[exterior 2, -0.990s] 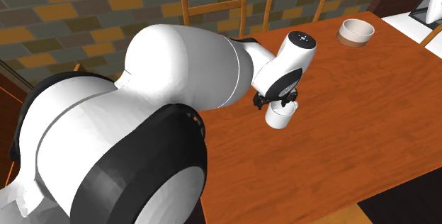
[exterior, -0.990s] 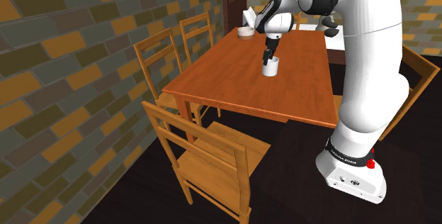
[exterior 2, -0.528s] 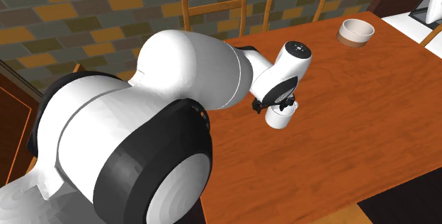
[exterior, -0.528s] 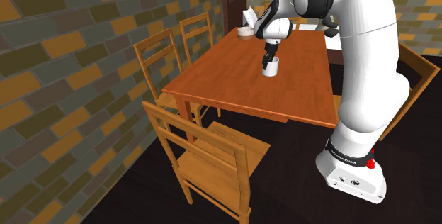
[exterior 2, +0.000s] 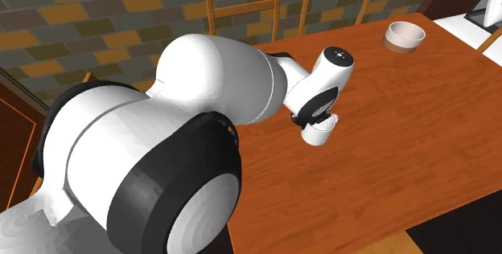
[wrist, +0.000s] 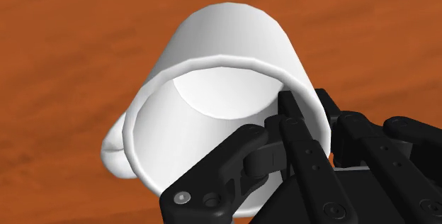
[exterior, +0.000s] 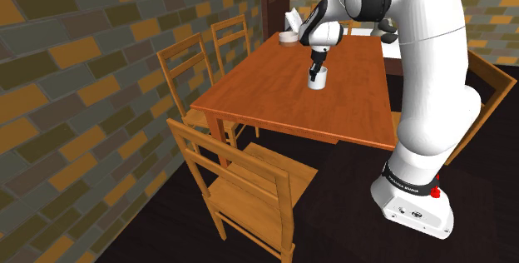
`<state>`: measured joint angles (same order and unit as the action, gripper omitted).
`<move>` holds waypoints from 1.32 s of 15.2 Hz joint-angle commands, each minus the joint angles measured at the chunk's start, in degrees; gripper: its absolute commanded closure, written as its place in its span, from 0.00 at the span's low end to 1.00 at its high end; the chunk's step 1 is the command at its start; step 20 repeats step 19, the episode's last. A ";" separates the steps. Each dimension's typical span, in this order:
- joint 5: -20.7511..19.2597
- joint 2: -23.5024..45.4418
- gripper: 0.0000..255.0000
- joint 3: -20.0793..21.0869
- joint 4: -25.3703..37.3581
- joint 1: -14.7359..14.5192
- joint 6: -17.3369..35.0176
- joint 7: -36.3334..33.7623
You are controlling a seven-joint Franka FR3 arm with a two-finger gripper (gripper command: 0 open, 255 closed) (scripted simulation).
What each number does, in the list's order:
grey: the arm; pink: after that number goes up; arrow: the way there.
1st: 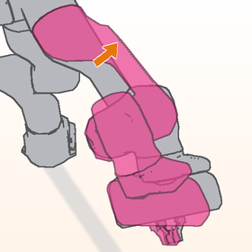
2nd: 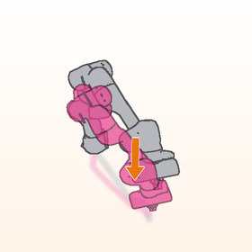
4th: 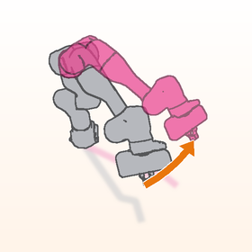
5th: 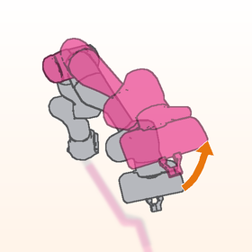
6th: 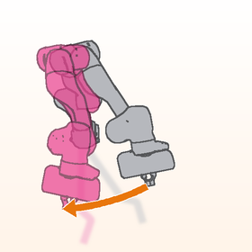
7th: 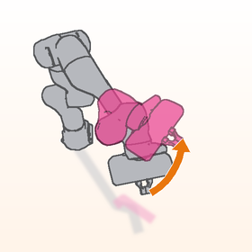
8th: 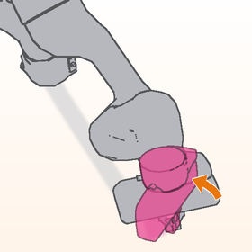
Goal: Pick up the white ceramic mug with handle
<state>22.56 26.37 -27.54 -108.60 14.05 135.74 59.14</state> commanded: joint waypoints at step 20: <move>-5.26 -6.53 1.00 -2.81 3.12 -1.95 -8.72 -3.88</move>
